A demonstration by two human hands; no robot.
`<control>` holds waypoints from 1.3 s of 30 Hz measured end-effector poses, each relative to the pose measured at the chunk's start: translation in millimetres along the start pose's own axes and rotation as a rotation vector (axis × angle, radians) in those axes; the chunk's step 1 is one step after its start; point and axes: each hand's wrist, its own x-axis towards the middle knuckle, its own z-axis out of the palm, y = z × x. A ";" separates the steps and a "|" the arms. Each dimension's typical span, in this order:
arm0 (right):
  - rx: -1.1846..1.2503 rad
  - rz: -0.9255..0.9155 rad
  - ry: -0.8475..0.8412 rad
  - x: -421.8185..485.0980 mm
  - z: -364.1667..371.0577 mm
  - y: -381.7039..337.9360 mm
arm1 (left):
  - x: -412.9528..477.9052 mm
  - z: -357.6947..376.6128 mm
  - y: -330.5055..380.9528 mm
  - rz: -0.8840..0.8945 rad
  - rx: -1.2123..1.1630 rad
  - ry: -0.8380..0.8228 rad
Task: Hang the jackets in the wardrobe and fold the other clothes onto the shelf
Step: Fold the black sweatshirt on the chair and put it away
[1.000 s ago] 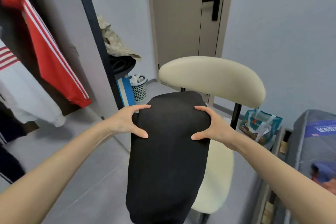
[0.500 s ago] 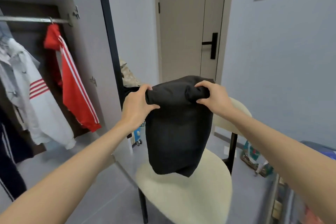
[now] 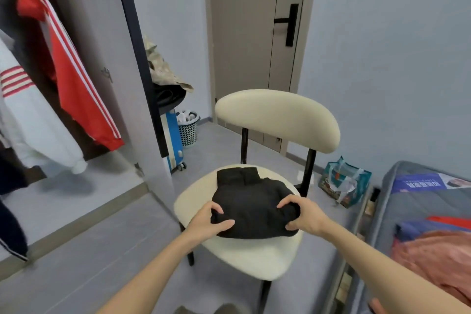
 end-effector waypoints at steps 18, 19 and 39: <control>0.880 0.096 0.232 50.8 4.4 11.8 | 53.8 -3.1 35.4 -0.069 -0.496 -0.032; 0.881 0.093 0.266 61.0 1.9 11.8 | 62.9 -6.3 39.4 -0.094 -0.543 -0.040; 0.246 0.316 0.596 115.8 81.6 44.1 | 116.0 37.2 -42.2 0.025 0.129 0.299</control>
